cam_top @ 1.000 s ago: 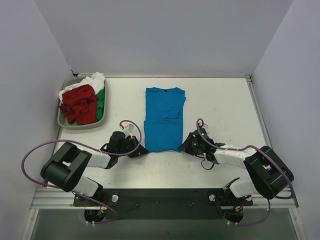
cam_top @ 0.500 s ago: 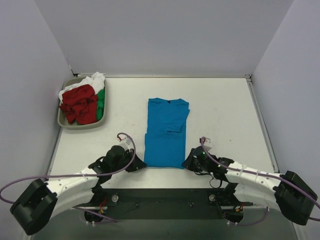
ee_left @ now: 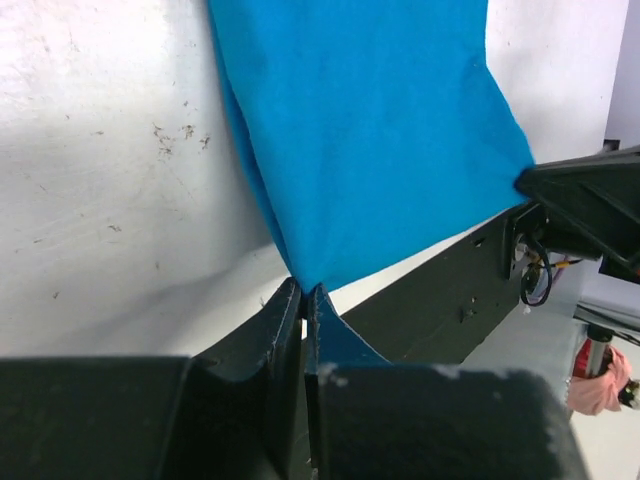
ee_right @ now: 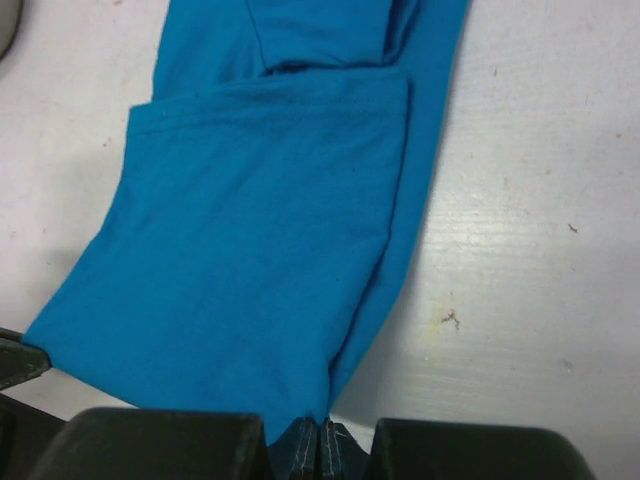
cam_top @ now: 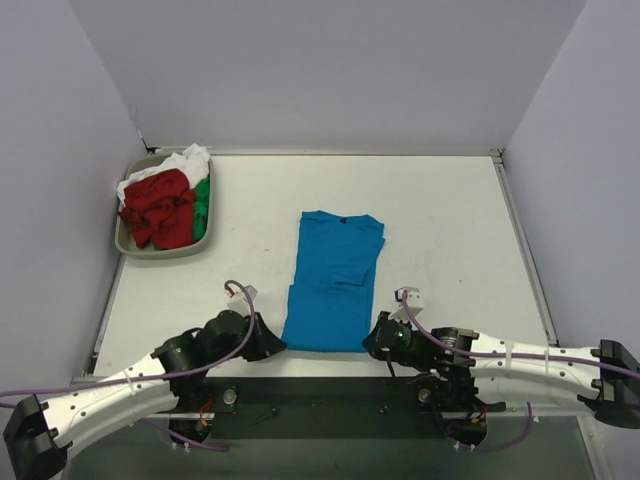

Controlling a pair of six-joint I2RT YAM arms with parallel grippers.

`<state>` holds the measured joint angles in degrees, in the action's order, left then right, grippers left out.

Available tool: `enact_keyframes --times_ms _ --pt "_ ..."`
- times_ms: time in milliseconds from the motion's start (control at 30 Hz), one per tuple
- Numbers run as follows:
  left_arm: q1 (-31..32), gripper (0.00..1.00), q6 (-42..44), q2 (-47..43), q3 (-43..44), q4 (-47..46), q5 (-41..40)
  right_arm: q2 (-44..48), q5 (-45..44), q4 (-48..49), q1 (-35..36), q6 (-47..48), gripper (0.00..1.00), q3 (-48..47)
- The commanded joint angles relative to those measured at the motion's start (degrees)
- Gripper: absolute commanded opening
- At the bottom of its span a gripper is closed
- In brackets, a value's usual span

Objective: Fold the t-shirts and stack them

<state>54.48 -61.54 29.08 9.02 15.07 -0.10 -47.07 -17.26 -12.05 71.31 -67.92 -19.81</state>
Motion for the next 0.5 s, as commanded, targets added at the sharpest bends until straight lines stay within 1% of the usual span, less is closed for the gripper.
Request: enact_keyframes --times_ms 0,133,300,433,467 --pt "1.16 0.0 1.5 2.37 8.19 4.09 -6.05 -0.57 -9.63 -6.93 1.02 1.11 0.0 -6.89" --pt "1.07 0.0 4.93 5.54 16.71 4.53 -7.72 -0.57 -12.88 -8.86 0.76 6.21 0.0 -11.91" --pt "0.98 0.0 9.93 12.57 25.25 4.36 -8.95 -2.32 -14.03 -9.48 -1.08 10.96 0.0 -17.44" --pt "0.28 0.0 13.19 17.58 29.91 2.43 -9.74 -3.03 -14.47 -9.39 -4.85 15.7 0.0 -20.17" --pt "-0.33 0.0 13.81 19.33 30.62 1.81 -9.31 -3.12 -13.78 -9.22 -7.3 16.58 0.0 -20.61"
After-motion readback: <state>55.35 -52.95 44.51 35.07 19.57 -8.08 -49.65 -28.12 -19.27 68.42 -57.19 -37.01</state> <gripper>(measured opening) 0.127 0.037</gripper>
